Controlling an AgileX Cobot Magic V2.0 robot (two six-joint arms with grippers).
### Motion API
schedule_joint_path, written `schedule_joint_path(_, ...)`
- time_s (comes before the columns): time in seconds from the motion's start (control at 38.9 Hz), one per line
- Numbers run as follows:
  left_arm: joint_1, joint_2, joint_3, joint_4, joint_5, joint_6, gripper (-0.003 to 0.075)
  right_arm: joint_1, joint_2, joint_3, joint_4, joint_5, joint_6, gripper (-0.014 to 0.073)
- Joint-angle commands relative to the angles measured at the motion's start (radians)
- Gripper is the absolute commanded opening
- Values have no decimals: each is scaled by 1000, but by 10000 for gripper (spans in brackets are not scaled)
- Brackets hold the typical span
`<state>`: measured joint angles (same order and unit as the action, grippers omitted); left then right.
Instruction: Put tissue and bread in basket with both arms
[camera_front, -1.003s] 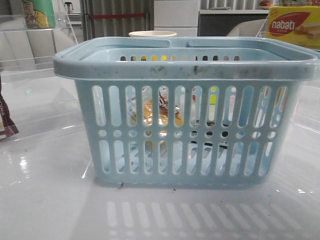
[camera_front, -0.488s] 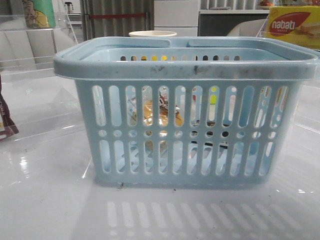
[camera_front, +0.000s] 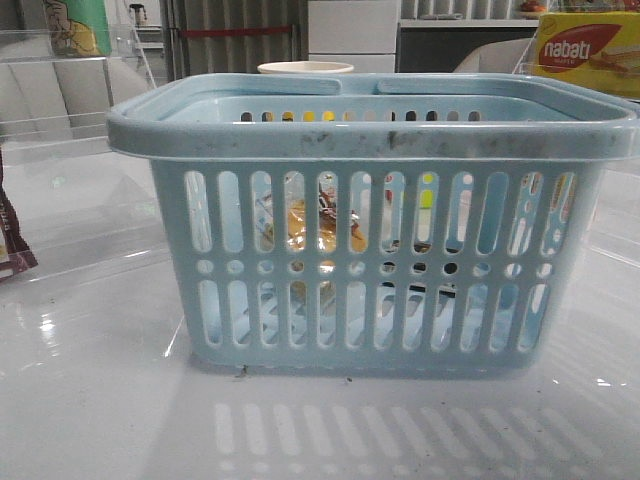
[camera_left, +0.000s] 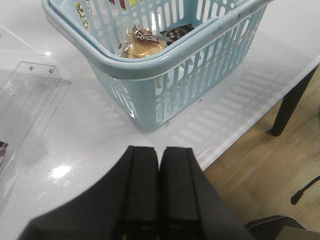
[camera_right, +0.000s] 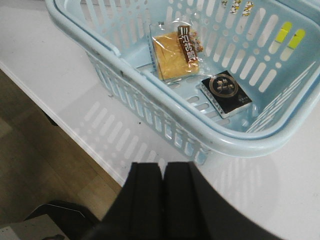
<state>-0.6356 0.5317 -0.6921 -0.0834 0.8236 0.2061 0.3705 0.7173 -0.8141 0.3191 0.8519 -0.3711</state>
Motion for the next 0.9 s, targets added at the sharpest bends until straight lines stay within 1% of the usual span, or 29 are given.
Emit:
schedule_joint_path(0.0, -4, 2, -28, -5, -76, -1, 93, -5, -4, -26, 7, -47, 1, 56)
schedule_joint_path(0.36, -4, 0, -28, -5, -80, -1, 93, -5, -4, -26, 7, -47, 1, 56)
schedule_joint_path(0.41, 8, -19, -24, -5, -83, -1, 93, -5, -4, -26, 7, -47, 1, 56)
schedule_joint_path(0.49, 59, -54, -15, -9, -91, -1, 93, -5, -4, -26, 7, -46, 1, 56)
schedule_joint_path(0.57, 141, -105, 17, -9, -172, -1, 93, -5, -4, -26, 7, -46, 1, 56)
schedule_joint_path(0.69, 286, -207, 128, -21, -414, -1, 93, -5, -4, -26, 7, -46, 1, 56)
schedule_joint_path(0.77, 362, -280, 201, -20, -532, -1, 93, -5, -4, -26, 7, -46, 1, 56)
schedule_joint_path(0.87, 486, -373, 310, -20, -628, -1, 93, -5, -4, -26, 8, -46, 1, 56)
